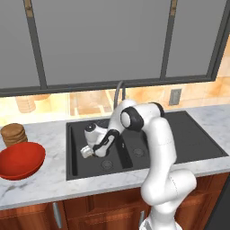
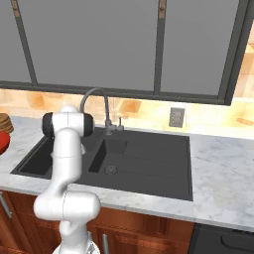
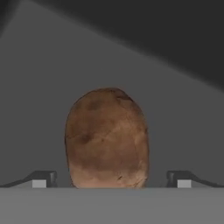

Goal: Pick the potato from the sink and place it in the bowl. Then pick the bowl and place it in the microwave. Then close the microwave door and press the start button.

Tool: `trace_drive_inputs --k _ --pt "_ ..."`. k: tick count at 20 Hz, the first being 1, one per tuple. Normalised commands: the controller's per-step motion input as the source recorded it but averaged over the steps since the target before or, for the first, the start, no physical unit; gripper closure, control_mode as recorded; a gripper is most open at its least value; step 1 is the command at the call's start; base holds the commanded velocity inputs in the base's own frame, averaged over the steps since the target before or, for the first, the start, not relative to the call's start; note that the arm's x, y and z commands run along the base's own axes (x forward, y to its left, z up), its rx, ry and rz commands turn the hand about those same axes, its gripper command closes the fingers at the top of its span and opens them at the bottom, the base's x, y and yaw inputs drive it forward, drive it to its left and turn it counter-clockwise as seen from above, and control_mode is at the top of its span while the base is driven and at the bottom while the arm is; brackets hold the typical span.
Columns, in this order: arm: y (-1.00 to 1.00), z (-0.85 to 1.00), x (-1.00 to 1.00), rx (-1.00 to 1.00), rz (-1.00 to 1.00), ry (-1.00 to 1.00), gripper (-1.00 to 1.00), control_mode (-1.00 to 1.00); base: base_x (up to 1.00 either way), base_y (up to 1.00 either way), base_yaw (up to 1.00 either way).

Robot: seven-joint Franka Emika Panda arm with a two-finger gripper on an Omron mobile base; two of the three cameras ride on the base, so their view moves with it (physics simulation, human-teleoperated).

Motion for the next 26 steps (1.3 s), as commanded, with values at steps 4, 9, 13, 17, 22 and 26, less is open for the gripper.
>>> trace_drive_inputs --k 4,9,13,17,22,26 --pt "0.0 -0.39 0.62 -0.01 0.0 0.0 -1.0 -1.0 0.0 0.0 0.0" --pt "0.0 -0.1 0.29 0.0 0.0 0.0 1.0 -1.0 0.0 0.0 0.0" --pt "-0.03 0.44 -0.23 0.0 -0.01 -0.02 1.0 -1.0 0.0 0.0 0.0" --pt "-0.06 1.0 -0.8 0.0 -0.04 -0.08 1.0 -1.0 0.0 0.0 0.0" --pt "0.03 1.0 -0.99 0.0 -0.01 -0.12 1.0 -1.0 0.0 0.0 0.0" --pt "0.16 1.0 -0.91 0.0 0.0 -0.06 1.0 -1.0 0.0 0.0 0.0"
